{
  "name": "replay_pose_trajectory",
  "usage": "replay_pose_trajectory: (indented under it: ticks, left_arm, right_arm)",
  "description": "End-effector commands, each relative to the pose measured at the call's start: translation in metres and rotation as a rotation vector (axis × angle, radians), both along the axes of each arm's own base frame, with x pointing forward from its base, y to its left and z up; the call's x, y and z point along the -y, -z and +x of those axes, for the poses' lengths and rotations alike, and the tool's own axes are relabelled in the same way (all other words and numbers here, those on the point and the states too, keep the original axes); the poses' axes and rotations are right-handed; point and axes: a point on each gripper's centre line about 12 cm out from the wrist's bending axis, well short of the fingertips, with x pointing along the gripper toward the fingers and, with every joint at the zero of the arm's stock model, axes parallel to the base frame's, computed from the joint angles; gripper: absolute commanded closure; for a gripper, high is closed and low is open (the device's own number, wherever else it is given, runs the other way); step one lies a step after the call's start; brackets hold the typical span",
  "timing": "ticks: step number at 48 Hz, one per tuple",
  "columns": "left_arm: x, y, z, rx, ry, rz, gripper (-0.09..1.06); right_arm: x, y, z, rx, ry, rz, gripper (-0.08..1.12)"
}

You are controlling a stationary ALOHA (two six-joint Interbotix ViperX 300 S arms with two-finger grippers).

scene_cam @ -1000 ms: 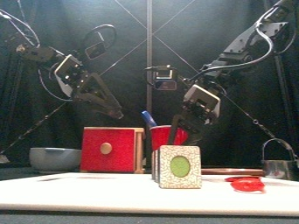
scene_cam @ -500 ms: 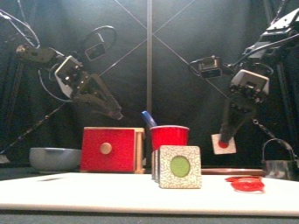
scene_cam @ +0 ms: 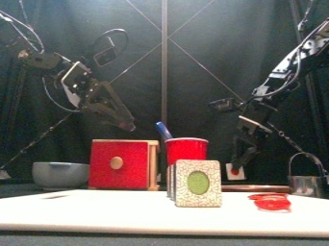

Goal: Place sushi on board then cut the sushi with the knife then place the pieces on the plate
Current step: Place the 4 sushi pieces on the plate

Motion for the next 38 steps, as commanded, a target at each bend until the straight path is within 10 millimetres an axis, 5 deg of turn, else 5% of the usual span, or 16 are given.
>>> replay_pose_trajectory:
  ticks: [1, 13, 20, 38]
  left_arm:
    - [-0.002, -0.007, 0.003, 0.028, -0.005, 0.001, 0.07]
    - [-0.002, -0.005, 0.002, 0.023, -0.005, 0.001, 0.07]
    - [-0.002, -0.005, 0.002, 0.023, -0.005, 0.001, 0.07]
    - [-0.003, -0.008, 0.004, 0.033, -0.017, -0.011, 0.07]
  right_arm:
    - [0.004, -0.007, 0.011, 0.032, -0.015, -0.012, 0.36]
    - [0.003, -0.008, 0.012, 0.038, -0.005, -0.003, 0.19]
    - [-0.005, -0.027, 0.008, 0.052, -0.004, -0.040, 0.17]
    - [-0.119, -0.069, 0.022, 0.134, -0.265, -0.002, 0.16]
